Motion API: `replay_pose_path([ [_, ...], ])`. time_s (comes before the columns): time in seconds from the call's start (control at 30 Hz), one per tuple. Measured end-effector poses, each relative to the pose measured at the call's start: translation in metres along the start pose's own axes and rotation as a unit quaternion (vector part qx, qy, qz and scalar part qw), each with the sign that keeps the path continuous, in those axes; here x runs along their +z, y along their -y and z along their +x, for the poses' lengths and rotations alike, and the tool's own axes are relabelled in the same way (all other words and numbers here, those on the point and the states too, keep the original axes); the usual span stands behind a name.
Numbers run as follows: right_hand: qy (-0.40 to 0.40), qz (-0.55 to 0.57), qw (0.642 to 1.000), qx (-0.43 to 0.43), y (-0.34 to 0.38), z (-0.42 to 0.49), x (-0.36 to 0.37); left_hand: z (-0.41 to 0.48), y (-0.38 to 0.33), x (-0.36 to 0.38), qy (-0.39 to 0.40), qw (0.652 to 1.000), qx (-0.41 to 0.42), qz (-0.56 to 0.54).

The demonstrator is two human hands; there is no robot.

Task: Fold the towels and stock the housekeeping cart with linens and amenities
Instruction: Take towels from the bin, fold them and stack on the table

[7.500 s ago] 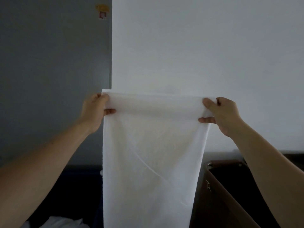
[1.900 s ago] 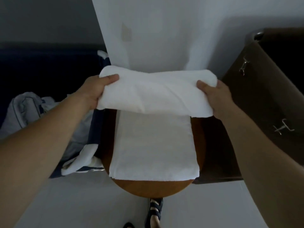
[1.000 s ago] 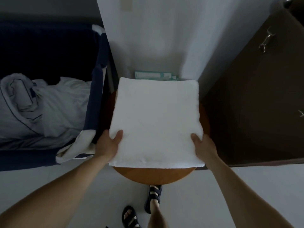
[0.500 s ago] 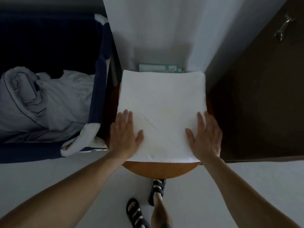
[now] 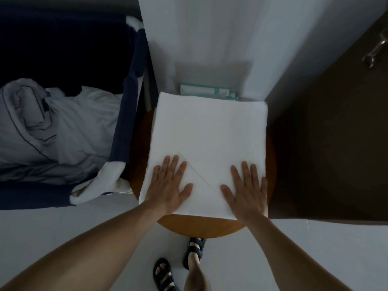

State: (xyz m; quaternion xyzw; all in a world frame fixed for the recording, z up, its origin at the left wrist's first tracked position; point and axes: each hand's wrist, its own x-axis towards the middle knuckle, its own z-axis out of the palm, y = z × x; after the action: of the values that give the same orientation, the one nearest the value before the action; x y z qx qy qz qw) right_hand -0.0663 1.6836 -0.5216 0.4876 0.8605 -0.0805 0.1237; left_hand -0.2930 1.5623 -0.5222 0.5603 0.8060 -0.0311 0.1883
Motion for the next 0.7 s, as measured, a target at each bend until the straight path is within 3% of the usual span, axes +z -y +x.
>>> replay_pose_path([
  [0.17, -0.004, -0.011, 1.000, 0.006, 0.016, 0.010, -0.037, 0.012, 0.005, -0.053, -0.022, 0.999, 0.028, 0.018],
  [0.33, -0.073, 0.069, 0.992, -0.079, 0.055, 0.053, -0.108, 0.038, 0.025, -0.126, -0.096, 0.994, 0.014, 0.048],
  [0.7, -0.073, 0.083, 0.965, -0.237, 0.206, 0.131, -0.197, 0.031, 0.174, -0.201, -0.147, 0.978, -0.146, 0.009],
])
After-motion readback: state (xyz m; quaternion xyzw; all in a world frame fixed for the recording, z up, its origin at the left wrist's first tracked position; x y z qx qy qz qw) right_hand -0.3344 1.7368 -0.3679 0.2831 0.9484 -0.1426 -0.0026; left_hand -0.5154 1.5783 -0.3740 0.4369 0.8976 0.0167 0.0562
